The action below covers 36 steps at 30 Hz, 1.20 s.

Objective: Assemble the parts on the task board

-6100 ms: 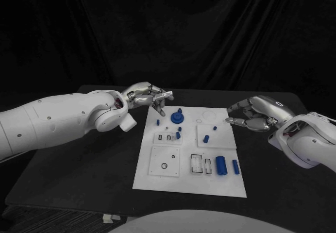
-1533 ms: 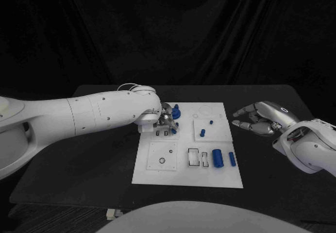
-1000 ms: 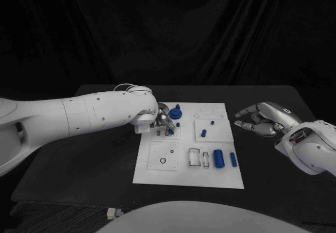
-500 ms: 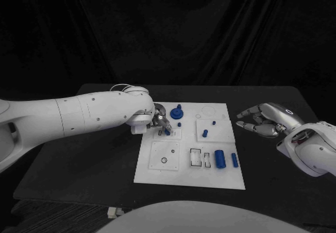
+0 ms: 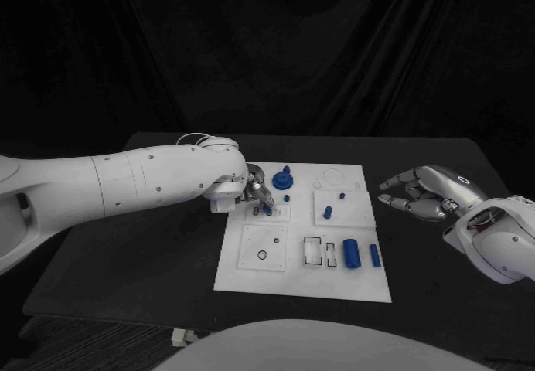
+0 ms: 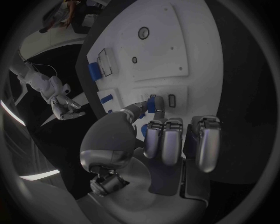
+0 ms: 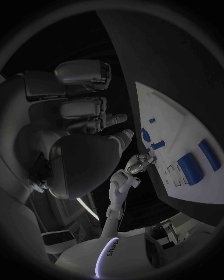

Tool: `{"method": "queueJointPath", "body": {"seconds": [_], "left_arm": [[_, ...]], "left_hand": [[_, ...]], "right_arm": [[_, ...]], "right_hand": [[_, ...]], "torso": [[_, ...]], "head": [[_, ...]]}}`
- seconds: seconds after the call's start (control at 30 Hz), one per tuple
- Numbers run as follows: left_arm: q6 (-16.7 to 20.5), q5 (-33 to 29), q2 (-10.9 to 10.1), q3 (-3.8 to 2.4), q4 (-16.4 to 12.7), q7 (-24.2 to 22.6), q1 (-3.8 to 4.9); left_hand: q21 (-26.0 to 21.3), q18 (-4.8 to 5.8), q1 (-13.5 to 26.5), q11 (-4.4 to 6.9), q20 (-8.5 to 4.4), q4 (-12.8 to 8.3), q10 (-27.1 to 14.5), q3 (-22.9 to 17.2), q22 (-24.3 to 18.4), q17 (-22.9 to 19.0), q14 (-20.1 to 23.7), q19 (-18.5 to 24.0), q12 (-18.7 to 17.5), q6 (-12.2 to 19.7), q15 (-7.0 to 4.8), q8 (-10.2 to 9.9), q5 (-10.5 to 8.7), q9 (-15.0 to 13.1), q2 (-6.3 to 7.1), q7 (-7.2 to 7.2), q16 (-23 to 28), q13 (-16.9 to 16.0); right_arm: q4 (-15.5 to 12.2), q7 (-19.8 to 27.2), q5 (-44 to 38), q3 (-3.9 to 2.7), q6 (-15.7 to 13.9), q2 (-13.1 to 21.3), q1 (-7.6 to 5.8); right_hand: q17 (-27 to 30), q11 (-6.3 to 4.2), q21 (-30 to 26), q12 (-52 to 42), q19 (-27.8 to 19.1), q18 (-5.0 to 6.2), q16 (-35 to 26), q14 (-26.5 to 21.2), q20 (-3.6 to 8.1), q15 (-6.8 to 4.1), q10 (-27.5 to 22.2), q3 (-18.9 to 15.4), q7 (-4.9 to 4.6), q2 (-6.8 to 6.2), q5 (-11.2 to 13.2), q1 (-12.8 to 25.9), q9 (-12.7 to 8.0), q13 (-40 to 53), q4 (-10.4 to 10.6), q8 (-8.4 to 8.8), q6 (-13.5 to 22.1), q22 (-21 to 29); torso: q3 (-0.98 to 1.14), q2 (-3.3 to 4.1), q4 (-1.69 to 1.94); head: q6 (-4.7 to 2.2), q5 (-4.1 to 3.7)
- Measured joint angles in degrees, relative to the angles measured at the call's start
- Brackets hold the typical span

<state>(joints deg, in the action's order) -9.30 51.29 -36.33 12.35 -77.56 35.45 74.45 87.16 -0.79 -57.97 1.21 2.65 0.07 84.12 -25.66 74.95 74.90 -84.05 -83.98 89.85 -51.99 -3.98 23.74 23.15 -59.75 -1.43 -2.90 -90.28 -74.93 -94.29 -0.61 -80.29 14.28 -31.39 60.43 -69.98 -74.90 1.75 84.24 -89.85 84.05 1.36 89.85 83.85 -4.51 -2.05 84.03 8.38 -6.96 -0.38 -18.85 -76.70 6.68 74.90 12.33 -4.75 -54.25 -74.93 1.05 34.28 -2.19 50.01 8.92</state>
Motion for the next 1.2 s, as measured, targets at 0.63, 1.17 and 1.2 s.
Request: {"method": "queueJointPath", "body": {"seconds": [0.63, 1.17, 1.2], "left_arm": [[0.65, 0.0, 0.23, 0.01, -0.07, 0.02, 0.0], [0.1, 0.0, 0.0, 0.01, -0.11, 0.67, -0.01], [0.07, 0.0, 0.0, 0.01, -0.11, 0.71, -0.02]], "left_hand": [[0.0, 0.0, 0.26, 0.0, 0.0, -0.39, 0.0, -0.71, -0.01, 0.05, 0.0, 0.0, 0.0, 0.36, 0.0, -0.24, -0.69, -0.16, 0.06, -0.06, 0.0, 0.0], [-0.29, 0.0, 0.15, 0.0, 0.0, -0.24, 0.0, -0.87, -0.02, 0.03, 0.0, 0.0, 0.0, 0.39, 0.0, -0.45, -0.98, -0.23, -0.04, -0.15, 0.0, 0.0], [-0.28, 0.0, 0.15, 0.0, 0.0, -0.24, 0.0, -0.87, -0.02, 0.03, 0.0, 0.0, 0.0, 0.3, 0.0, -0.45, -0.98, -0.23, -0.04, -0.07, 0.0, 0.0]], "right_arm": [[-0.08, -0.11, 0.0, 0.0, 0.27, 0.1, 0.07], [0.05, -0.24, 0.0, 0.0, 0.43, -0.01, 0.35], [0.06, -0.25, 0.0, 0.0, 0.44, -0.03, 0.38]], "right_hand": [[0.0, 0.0, 0.0, 0.0, 0.0, 0.0, 0.0, 0.0, 0.0, 0.0, 0.0, 0.16, 0.0, 0.0, 0.0, 0.0, 0.01, 0.0, -0.16, 0.0, 0.0, 0.01], [0.0, 0.0, 0.0, 0.0, 0.0, 0.0, 0.0, 0.15, 0.0, 0.15, 0.0, 0.16, 0.0, -0.01, 0.0, 0.0, 0.01, 0.0, -0.16, 0.0, 0.0, 0.02], [0.0, 0.0, 0.0, 0.0, 0.0, 0.0, 0.0, 0.15, 0.0, 0.15, 0.0, 0.16, 0.0, -0.01, 0.0, 0.0, 0.01, 0.0, -0.16, 0.0, 0.0, 0.02]], "torso": [[0.0, -0.12, -0.09], [-0.03, -0.14, -0.05], [-0.03, -0.13, -0.05]], "head": [[0.0, 0.24], [0.0, 0.58], [0.0, 0.59]]}}
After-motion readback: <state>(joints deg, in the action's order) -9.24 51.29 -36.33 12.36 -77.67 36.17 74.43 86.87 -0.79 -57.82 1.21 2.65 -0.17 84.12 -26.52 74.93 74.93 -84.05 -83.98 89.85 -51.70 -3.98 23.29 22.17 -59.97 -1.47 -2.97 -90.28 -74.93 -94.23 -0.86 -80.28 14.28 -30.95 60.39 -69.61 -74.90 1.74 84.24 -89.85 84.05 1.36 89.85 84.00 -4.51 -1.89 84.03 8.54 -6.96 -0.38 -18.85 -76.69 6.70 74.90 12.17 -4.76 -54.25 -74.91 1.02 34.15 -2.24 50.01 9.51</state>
